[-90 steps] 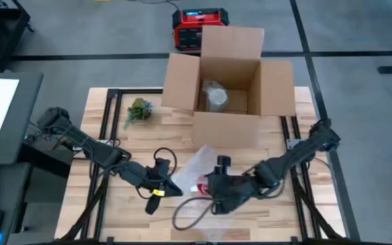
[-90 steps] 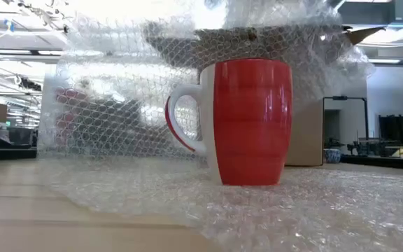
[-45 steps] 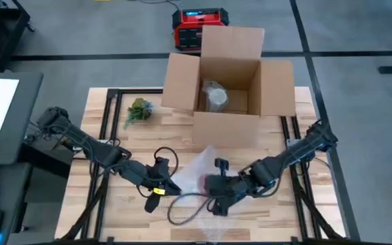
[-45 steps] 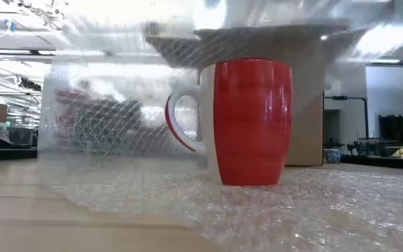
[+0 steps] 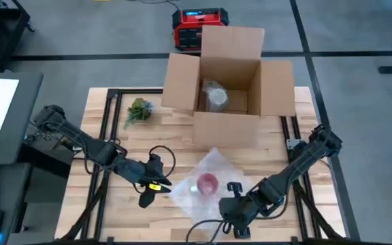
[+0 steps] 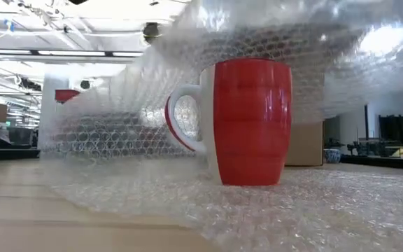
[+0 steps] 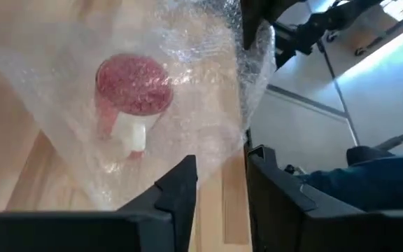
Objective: Wrap mug
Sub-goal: Wrap the red mug in the bubble wrap
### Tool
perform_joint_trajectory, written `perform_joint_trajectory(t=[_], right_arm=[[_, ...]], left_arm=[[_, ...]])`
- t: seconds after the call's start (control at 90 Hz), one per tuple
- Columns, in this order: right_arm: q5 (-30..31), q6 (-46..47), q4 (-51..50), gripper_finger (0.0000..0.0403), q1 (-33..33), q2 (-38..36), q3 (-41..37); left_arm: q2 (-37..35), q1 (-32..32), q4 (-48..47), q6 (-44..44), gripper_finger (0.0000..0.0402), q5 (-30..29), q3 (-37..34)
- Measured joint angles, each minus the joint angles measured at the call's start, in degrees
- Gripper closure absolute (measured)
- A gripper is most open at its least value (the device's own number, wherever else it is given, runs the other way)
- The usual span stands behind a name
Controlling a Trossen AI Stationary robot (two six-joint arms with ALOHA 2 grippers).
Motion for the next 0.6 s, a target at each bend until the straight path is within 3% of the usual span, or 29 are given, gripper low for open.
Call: perform_joint_trajectory(t=[0.311, 0.6], right_arm=[[-4.63, 4.37, 13.72, 0.0402, 1.08, 0.02, -12.38], [-7.39, 8.10, 14.46, 0.0369, 1.65, 0.04, -15.93]], left_arm=[[0.79, 0.00, -0.06, -0.35, 0.0292, -1.50, 0.00], [0.79, 0.00, -0.17, -0.36, 0.0292, -4.90, 0.00]])
